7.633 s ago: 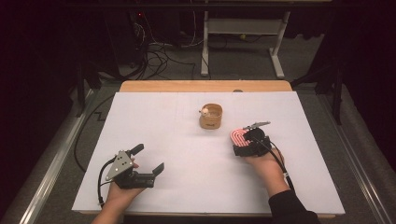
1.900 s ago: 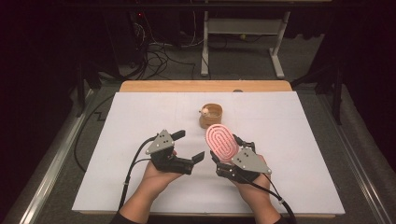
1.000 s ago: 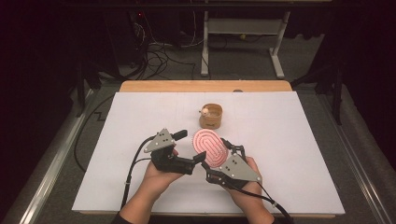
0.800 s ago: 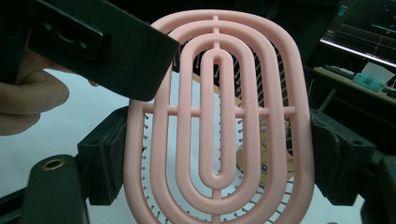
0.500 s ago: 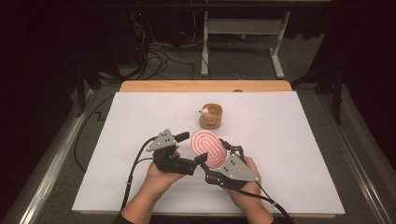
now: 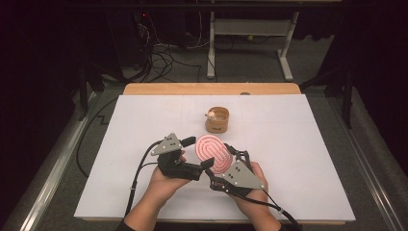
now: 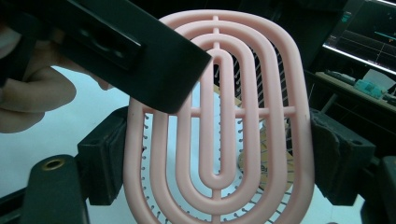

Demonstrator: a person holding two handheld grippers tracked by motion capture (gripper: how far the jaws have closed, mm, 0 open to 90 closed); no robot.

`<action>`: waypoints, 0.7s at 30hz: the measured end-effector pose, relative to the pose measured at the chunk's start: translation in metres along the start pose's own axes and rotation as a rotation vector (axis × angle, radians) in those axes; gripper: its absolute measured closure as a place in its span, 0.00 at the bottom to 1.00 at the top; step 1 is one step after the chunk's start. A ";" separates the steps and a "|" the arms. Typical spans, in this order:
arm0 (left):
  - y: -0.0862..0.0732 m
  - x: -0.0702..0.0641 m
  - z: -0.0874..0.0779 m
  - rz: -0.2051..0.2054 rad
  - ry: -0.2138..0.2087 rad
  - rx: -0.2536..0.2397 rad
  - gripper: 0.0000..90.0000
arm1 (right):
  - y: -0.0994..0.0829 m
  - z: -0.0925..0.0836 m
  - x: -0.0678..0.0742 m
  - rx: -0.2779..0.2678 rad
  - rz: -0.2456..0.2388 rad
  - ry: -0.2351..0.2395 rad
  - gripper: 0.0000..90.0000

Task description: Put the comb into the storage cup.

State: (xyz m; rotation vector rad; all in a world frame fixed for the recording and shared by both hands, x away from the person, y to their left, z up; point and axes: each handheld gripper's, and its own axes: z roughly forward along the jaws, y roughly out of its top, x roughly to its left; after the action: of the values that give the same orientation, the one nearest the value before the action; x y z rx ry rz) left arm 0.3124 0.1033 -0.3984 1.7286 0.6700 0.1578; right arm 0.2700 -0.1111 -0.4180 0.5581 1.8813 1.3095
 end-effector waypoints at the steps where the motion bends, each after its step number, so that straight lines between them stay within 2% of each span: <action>1: 0.000 0.000 0.000 -0.002 0.001 0.000 0.05 | 0.000 0.000 0.000 -0.001 0.001 0.001 0.22; 13: 0.000 0.002 0.002 -0.048 -0.024 0.026 0.05 | 0.001 -0.001 0.000 -0.005 -0.008 -0.003 0.22; 16: 0.000 0.001 0.001 -0.036 -0.036 0.014 0.17 | 0.001 0.000 0.000 0.003 -0.004 -0.002 0.22; 20: 0.000 0.001 0.001 -0.044 -0.059 0.021 0.21 | 0.001 0.000 0.001 0.001 -0.007 0.000 0.22; 21: 0.000 0.002 0.001 -0.049 -0.065 0.024 0.27 | 0.001 0.000 0.001 0.000 -0.008 -0.002 0.22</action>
State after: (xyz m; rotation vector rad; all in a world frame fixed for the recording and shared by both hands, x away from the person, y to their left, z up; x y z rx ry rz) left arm 0.3145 0.1033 -0.3992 1.7310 0.6685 0.0596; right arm 0.2695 -0.1099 -0.4173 0.5508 1.8803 1.3035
